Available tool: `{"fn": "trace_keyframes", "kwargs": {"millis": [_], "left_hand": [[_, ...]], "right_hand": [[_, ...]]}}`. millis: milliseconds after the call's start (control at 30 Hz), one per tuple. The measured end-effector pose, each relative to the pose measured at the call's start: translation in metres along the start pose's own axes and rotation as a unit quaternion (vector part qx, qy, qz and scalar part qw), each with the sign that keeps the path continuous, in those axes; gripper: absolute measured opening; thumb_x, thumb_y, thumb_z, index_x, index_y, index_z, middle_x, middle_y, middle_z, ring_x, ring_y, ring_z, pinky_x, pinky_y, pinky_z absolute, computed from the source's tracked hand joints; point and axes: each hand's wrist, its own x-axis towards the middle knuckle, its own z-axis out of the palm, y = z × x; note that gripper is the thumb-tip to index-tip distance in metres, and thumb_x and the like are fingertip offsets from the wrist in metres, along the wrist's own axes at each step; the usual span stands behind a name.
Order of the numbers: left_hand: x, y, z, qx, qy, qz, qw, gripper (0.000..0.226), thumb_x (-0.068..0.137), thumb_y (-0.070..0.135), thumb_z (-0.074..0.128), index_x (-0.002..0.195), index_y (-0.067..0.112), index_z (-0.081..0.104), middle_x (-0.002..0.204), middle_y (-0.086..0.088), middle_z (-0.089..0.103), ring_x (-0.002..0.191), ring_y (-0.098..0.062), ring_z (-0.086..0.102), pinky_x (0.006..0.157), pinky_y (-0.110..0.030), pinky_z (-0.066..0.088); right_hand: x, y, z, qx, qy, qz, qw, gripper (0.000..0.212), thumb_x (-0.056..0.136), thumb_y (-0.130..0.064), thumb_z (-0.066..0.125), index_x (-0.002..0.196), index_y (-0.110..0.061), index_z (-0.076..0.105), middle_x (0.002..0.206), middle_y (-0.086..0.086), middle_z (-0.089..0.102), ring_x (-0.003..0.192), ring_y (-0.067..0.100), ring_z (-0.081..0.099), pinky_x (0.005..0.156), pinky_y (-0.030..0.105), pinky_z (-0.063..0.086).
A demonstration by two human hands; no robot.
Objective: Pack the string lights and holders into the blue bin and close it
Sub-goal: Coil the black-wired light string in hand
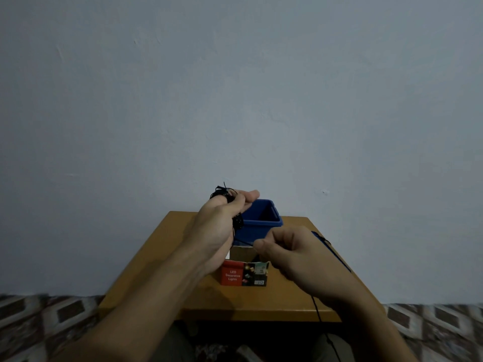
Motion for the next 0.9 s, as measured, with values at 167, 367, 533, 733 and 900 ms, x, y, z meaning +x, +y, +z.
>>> {"fn": "trace_keyframes", "kwargs": {"millis": [167, 367, 533, 733, 900], "left_hand": [[-0.007, 0.001, 0.001, 0.106, -0.036, -0.034, 0.993, 0.028, 0.106, 0.018, 0.043, 0.099, 0.0, 0.064, 0.097, -0.001, 0.077, 0.099, -0.017, 0.071, 0.089, -0.035, 0.053], [-0.016, 0.008, 0.004, 0.133, -0.05, -0.086, 0.986, 0.016, 0.094, 0.007, 0.054, 0.079, 0.005, 0.057, 0.072, -0.014, 0.06, 0.068, -0.027, 0.06, 0.062, -0.033, 0.052], [-0.015, 0.01, -0.004, 0.164, -0.127, -0.12, 0.971, 0.022, 0.098, 0.017, 0.044, 0.084, 0.005, 0.058, 0.06, -0.008, 0.058, 0.049, -0.02, 0.051, 0.042, -0.024, 0.041], [-0.015, 0.012, -0.003, 0.168, -0.191, -0.156, 0.954, 0.038, 0.096, 0.043, 0.045, 0.077, 0.012, 0.056, 0.057, 0.004, 0.039, 0.046, -0.007, 0.027, 0.042, -0.019, 0.022], [-0.014, 0.014, 0.0, 0.196, -0.226, -0.164, 0.94, 0.068, 0.09, 0.077, 0.027, 0.064, 0.016, 0.044, 0.05, 0.005, 0.029, 0.043, -0.009, 0.019, 0.045, -0.025, 0.014]], "right_hand": [[-0.002, -0.008, -0.003, 0.023, 0.016, -0.029, 0.999, 0.036, 0.1, -0.027, 0.056, 0.067, -0.012, 0.053, 0.045, -0.012, 0.049, 0.041, -0.001, 0.043, 0.047, 0.012, 0.034], [0.0, -0.015, -0.007, 0.074, 0.059, -0.039, 0.995, 0.036, 0.097, -0.027, 0.059, 0.069, -0.004, 0.054, 0.043, -0.011, 0.043, 0.037, 0.0, 0.04, 0.042, 0.008, 0.034], [-0.003, -0.017, -0.015, 0.102, 0.07, -0.057, 0.991, 0.027, 0.097, -0.019, 0.06, 0.073, -0.007, 0.057, 0.047, -0.01, 0.043, 0.039, 0.0, 0.035, 0.042, 0.014, 0.03], [-0.005, -0.022, -0.017, 0.11, 0.04, -0.095, 0.989, 0.019, 0.096, -0.009, 0.056, 0.078, -0.003, 0.06, 0.047, -0.01, 0.047, 0.041, 0.002, 0.033, 0.043, 0.016, 0.029], [-0.002, -0.02, -0.016, 0.11, 0.086, -0.106, 0.984, 0.021, 0.098, -0.009, 0.057, 0.079, -0.001, 0.062, 0.049, -0.01, 0.051, 0.041, 0.0, 0.041, 0.044, 0.01, 0.033]]}}
